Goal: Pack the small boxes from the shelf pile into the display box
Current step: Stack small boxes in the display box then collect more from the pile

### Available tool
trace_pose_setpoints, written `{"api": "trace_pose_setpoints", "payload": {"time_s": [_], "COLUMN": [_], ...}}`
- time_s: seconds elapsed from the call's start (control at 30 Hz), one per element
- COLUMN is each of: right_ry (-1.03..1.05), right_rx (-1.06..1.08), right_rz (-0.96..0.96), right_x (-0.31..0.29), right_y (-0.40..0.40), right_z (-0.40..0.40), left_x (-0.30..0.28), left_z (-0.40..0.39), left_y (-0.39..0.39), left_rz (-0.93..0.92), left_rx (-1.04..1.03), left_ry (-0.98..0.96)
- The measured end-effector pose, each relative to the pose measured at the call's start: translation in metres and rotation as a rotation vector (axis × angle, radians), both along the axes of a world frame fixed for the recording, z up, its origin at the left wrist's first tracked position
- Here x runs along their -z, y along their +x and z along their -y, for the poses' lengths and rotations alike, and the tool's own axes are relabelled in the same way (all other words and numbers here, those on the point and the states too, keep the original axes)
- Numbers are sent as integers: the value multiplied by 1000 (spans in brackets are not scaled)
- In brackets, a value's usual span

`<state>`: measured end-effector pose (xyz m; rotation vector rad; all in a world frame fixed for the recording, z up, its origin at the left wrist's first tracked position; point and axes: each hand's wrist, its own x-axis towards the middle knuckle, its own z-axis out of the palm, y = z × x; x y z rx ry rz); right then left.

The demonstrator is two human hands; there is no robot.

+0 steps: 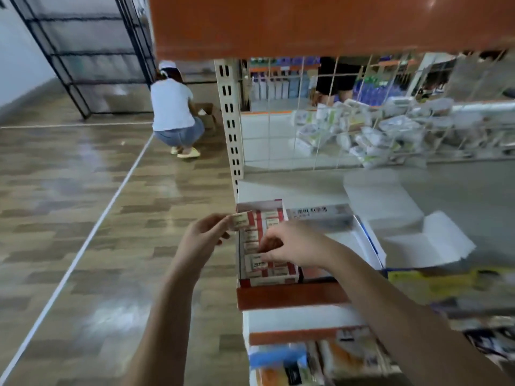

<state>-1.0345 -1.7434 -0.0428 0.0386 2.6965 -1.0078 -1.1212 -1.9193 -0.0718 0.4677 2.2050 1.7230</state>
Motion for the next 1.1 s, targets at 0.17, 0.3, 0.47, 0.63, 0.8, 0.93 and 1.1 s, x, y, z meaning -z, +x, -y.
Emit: {"api": "trace_pose_setpoints", "payload": {"time_s": [0.17, 0.3, 0.47, 0.63, 0.8, 0.93, 1.1], "right_ry": [53, 124, 140, 140, 118, 169, 191], "right_rx": [-29, -66, -54, 16, 296, 375, 376], "right_rz": [24, 9, -48, -161, -250, -155, -91], "right_x": [2, 7, 11, 7, -2, 3, 11], "right_y": [0, 0, 5, 17, 34, 42, 44], "right_z": [13, 17, 18, 15, -16, -26, -22], "left_x": [1, 5, 9, 3, -10, -13, -16], "left_z": [5, 13, 18, 15, -6, -32, -45], "left_y": [4, 8, 11, 13, 16, 24, 25], "left_rz": [1, -12, -17, -94, -155, -318, -478], "left_rx": [21, 39, 31, 121, 322, 450, 491], "left_ry": [19, 16, -4, -45, -212, -463, -638]}}
